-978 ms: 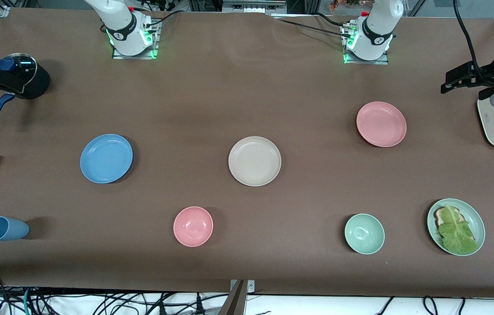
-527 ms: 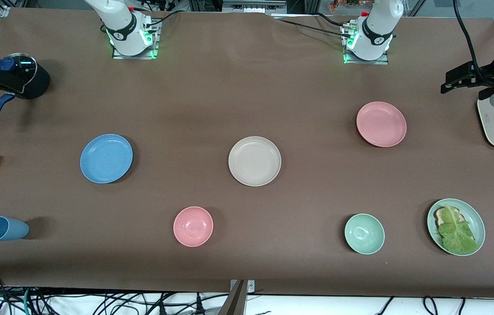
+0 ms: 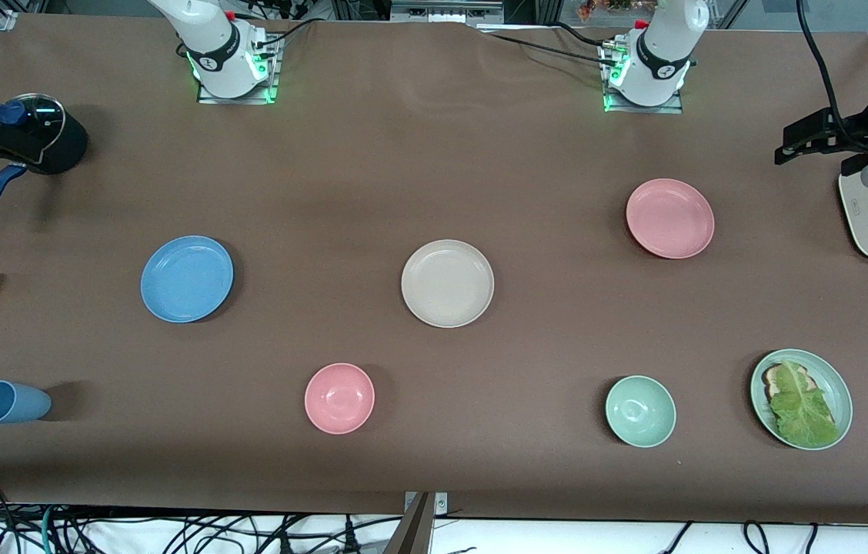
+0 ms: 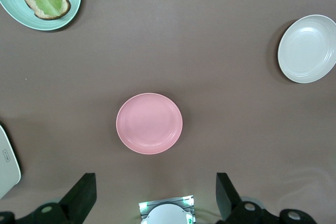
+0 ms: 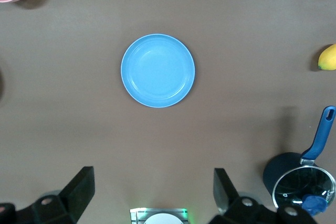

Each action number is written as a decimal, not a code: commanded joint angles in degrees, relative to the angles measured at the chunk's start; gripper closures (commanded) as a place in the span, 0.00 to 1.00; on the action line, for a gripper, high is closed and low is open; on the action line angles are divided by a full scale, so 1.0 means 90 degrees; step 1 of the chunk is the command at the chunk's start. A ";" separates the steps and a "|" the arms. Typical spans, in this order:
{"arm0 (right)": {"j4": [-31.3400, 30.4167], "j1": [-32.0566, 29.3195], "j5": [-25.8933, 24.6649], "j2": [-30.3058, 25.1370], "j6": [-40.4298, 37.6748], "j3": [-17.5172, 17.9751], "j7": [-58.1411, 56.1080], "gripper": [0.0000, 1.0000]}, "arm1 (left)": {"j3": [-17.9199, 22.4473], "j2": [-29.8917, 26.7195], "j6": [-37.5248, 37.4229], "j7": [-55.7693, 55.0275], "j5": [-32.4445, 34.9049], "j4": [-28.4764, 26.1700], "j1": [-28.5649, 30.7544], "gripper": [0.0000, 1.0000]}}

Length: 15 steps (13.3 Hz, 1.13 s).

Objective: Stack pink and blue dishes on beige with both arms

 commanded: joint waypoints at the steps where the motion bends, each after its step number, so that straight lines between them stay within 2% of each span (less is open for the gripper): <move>1: -0.0057 -0.0027 0.0098 -0.0071 -0.0029 -0.0010 0.0012 0.00 | 0.0006 0.0050 -0.0012 0.0084 -0.0043 0.0132 0.0015 0.00; 15: -0.0057 -0.0027 0.0098 -0.0071 -0.0107 -0.0010 -0.0007 0.00 | 0.0016 0.0060 -0.0012 0.0084 -0.0033 0.0132 0.0025 0.00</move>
